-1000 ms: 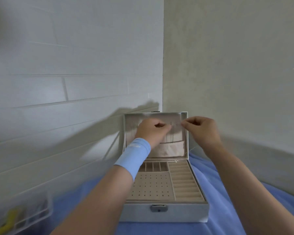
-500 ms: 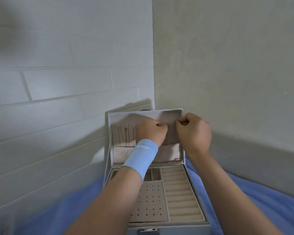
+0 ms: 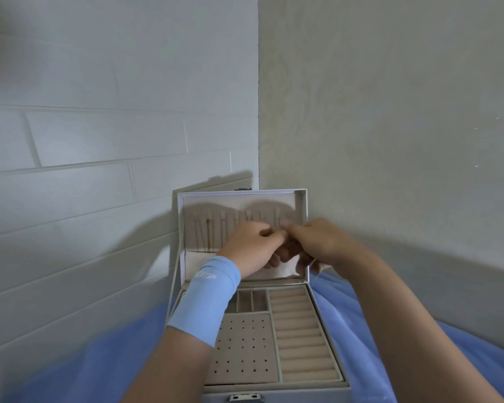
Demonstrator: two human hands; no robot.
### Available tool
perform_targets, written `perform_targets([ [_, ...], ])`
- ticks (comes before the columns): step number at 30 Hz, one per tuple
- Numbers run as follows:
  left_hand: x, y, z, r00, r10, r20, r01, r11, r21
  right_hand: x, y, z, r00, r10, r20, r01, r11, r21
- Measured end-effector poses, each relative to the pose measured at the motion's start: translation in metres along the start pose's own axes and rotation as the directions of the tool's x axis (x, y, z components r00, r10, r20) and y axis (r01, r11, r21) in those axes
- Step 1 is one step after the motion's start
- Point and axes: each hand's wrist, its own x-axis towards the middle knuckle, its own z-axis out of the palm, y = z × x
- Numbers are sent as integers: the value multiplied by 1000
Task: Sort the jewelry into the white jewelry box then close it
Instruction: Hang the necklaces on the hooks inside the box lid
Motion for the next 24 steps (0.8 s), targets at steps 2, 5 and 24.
perform_targets([
  [2,-8,2,-1,993,21,120,-23,1000,12,-3,-2,1,999,-24,36,23,999,31],
  [5,-12,2,-11,975,-25,219,1,994,108,-5,-5,-5,998,-55,43,55,998,11],
  [24,-15,4,4,999,-21,42,20,1000,12,-11,-8,-25,995,-68,74,93,902,-421],
])
